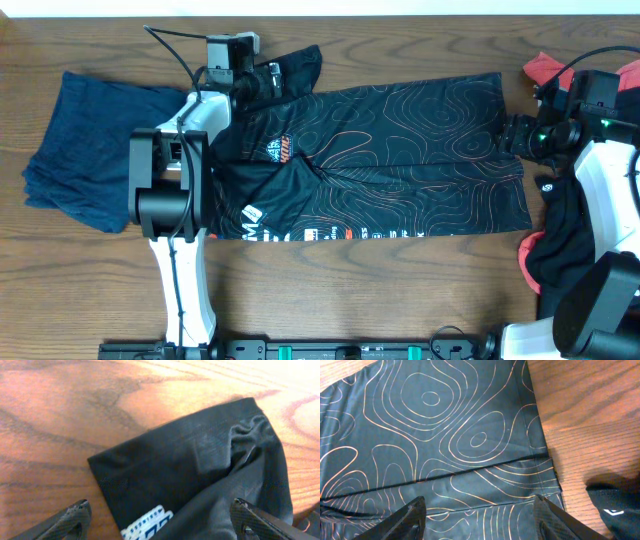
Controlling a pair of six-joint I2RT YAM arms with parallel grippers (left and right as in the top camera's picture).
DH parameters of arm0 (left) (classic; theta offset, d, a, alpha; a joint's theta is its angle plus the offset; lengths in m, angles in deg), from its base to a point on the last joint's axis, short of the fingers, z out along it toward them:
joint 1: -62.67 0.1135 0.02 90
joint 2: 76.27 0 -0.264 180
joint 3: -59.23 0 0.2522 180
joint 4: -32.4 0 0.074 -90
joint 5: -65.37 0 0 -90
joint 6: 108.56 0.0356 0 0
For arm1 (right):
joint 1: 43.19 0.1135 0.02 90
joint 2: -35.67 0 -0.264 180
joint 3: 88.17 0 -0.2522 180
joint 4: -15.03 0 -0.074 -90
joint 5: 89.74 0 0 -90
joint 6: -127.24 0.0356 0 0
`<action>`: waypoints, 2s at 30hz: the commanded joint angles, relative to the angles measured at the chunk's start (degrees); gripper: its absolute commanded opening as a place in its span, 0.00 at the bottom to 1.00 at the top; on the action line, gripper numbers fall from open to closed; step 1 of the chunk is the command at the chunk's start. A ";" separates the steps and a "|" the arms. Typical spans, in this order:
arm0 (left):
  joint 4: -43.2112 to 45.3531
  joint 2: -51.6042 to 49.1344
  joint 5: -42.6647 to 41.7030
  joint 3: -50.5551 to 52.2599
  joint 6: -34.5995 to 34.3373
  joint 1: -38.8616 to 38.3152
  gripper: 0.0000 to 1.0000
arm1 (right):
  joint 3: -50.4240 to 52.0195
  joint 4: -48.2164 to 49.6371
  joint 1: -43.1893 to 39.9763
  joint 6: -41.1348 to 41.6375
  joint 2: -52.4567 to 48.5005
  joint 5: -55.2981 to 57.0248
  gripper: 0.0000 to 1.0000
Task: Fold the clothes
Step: 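Grasp the shirt's top-left and top-right corners with left and right grippers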
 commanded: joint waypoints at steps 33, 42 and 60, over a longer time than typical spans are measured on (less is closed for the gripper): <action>-1.88 13.33 -5.16 -0.52 -9.09 0.20 0.06 | -2.40 9.40 3.56 -3.06 -6.84 5.81 0.70; -3.54 11.32 -5.11 -0.50 -7.10 0.00 0.57 | -3.39 10.88 5.84 -1.95 -12.74 5.81 0.72; 5.66 -1.42 -3.28 -0.50 -4.59 -4.09 0.63 | -3.37 6.38 6.99 -1.95 -12.92 5.79 0.72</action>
